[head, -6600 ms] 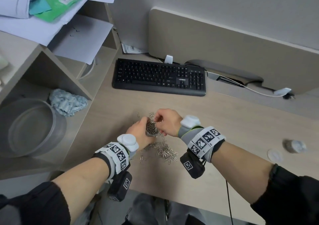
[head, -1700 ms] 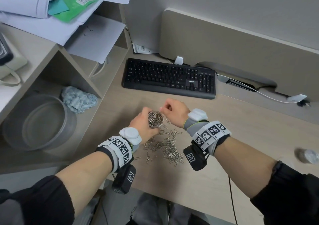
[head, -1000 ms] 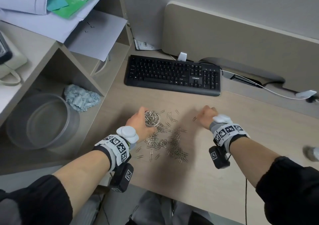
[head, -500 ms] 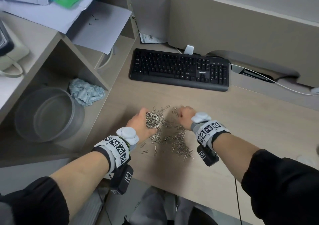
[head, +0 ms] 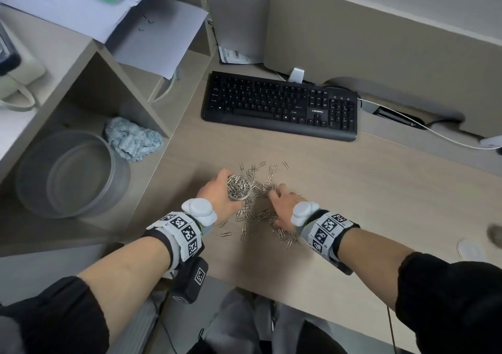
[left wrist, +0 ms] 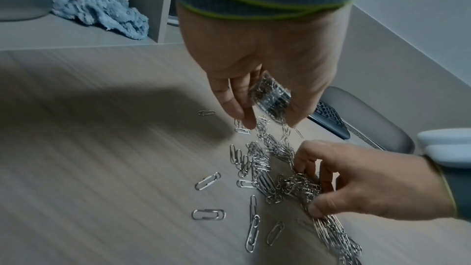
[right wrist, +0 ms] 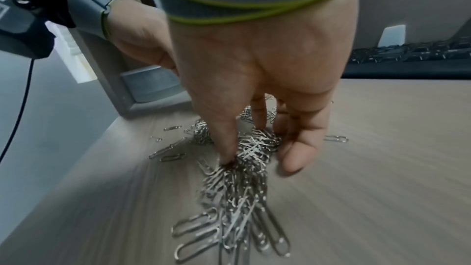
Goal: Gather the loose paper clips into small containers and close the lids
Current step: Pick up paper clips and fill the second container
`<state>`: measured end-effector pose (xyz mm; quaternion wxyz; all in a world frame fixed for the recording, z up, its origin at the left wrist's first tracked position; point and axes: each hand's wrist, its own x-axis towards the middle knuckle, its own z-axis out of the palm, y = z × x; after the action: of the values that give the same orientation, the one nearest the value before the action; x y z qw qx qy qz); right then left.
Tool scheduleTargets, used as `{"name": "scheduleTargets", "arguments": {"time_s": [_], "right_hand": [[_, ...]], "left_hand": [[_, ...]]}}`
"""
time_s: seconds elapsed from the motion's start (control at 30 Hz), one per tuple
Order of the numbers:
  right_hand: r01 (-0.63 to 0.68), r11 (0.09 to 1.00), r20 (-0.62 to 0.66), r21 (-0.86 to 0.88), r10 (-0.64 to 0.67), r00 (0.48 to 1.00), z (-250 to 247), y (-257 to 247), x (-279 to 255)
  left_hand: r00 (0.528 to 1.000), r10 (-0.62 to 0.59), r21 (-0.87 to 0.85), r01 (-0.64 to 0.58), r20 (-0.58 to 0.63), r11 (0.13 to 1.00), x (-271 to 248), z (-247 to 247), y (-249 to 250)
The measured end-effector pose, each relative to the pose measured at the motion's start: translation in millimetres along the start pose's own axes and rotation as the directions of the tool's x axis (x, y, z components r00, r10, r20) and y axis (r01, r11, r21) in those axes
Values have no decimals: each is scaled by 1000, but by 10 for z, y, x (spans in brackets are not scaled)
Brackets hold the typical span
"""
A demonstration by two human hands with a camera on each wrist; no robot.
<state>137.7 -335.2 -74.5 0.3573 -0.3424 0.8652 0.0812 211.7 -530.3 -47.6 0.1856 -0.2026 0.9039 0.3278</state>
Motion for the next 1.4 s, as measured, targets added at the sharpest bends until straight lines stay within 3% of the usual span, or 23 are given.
{"name": "scheduleTargets", "arguments": {"time_s": [0.17, 0.33, 0.4, 0.5, 0.57, 0.63, 0.77, 0.9, 1.07, 1.4], "right_hand": [[35, 997, -52, 75, -31, 998, 11, 22, 55], [-86, 935, -81, 345, 121, 989, -71, 139, 41], [-121, 852, -110, 510, 204, 973, -138, 185, -4], [-48, 644, -147, 764, 246, 958, -341, 189, -131], [16, 561, -180, 828, 240, 954, -540, 167, -226], [79, 534, -224, 842, 214, 951, -744, 125, -325], [158, 549, -296, 821, 171, 940, -1033, 34, -435], [191, 728, -379, 659, 102, 920, -1191, 26, -540], [210, 807, -422, 552, 53, 905, -1256, 20, -707], [238, 726, -450, 646, 110, 886, -1240, 194, -884]], "left_hand": [[1000, 12, 5, -12, 1, 1000, -44, 27, 7], [999, 37, 28, -37, 13, 999, -71, 46, 49], [999, 35, 40, -36, 26, 999, -67, 45, 74], [999, 40, 53, -41, 35, 998, -59, 36, 136], [998, 49, 53, -51, 37, 997, -57, 14, 207], [997, 68, 50, -70, 33, 996, -62, -2, 303], [993, 116, 27, -116, 15, 993, -99, -53, 534], [988, 155, 10, -154, -14, 988, -109, -82, 701], [991, 133, 1, -133, -20, 991, -138, -79, 816], [988, 156, -39, -156, -19, 987, -211, -39, 1045]]}}
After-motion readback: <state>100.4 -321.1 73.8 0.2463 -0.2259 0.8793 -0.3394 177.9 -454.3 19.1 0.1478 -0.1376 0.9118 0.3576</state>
